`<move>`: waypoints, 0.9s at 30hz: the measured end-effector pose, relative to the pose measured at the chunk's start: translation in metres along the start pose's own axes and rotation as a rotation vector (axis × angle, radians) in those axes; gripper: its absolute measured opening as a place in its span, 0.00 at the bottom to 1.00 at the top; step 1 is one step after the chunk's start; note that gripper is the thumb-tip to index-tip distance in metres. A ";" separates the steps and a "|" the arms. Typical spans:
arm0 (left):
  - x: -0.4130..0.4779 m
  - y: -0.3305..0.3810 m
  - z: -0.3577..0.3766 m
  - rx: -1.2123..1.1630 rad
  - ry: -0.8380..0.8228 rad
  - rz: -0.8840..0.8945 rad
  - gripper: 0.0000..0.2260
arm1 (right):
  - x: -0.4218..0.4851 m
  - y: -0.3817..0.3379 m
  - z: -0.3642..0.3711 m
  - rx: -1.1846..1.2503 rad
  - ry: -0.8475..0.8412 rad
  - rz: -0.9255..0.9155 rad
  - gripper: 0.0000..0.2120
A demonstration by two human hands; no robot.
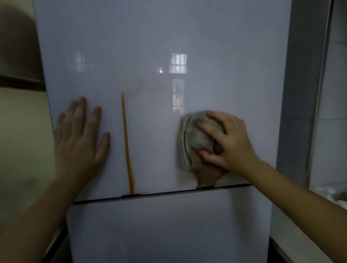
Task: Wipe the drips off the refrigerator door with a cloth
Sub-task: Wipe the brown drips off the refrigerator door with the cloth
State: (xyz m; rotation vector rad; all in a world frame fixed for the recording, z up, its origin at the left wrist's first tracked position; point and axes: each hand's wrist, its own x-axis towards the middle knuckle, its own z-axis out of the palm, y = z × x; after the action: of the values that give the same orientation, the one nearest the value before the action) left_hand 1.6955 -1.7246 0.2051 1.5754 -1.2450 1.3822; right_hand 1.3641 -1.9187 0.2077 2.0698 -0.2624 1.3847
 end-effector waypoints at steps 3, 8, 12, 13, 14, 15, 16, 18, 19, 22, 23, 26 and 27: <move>0.000 -0.001 0.002 0.002 0.023 -0.006 0.28 | -0.014 -0.002 0.004 -0.011 -0.074 -0.169 0.29; -0.002 -0.004 0.006 0.002 0.026 -0.011 0.28 | 0.003 0.013 -0.003 -0.009 -0.034 -0.061 0.30; -0.001 0.000 0.004 -0.002 -0.020 -0.030 0.29 | 0.043 0.027 -0.018 -0.002 0.007 0.057 0.31; 0.000 0.001 0.003 -0.007 -0.041 -0.036 0.29 | 0.052 0.029 -0.020 0.002 0.010 0.068 0.31; 0.001 0.002 0.001 -0.014 -0.062 -0.041 0.30 | 0.061 0.030 -0.021 0.006 0.007 0.071 0.31; 0.002 0.002 -0.002 -0.021 -0.078 -0.040 0.30 | 0.068 0.030 -0.021 0.010 0.002 0.067 0.31; 0.004 0.002 -0.004 -0.027 -0.093 -0.037 0.30 | 0.075 0.029 -0.021 0.014 -0.008 0.059 0.30; 0.006 0.001 -0.011 -0.041 -0.134 -0.031 0.29 | 0.086 0.025 -0.020 0.028 -0.028 0.037 0.30; 0.007 0.000 -0.014 -0.051 -0.152 -0.029 0.29 | 0.092 0.024 -0.019 0.037 -0.032 0.026 0.29; 0.014 0.002 -0.027 -0.068 -0.142 -0.033 0.27 | 0.110 0.017 -0.017 0.064 -0.032 -0.003 0.28; 0.018 0.004 -0.032 -0.061 -0.133 -0.034 0.26 | 0.117 0.013 -0.015 0.072 -0.030 -0.010 0.27; 0.035 0.006 -0.043 -0.058 -0.140 -0.024 0.24 | 0.138 -0.005 -0.009 0.100 -0.034 0.000 0.25; 0.040 0.005 -0.045 -0.067 -0.147 -0.020 0.24 | 0.145 -0.012 -0.006 0.110 -0.037 0.009 0.25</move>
State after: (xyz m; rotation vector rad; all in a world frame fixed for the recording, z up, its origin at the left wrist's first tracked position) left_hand 1.6759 -1.6933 0.2522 1.6628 -1.3436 1.2181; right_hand 1.4276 -1.8807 0.3336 2.1885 -0.2164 1.3952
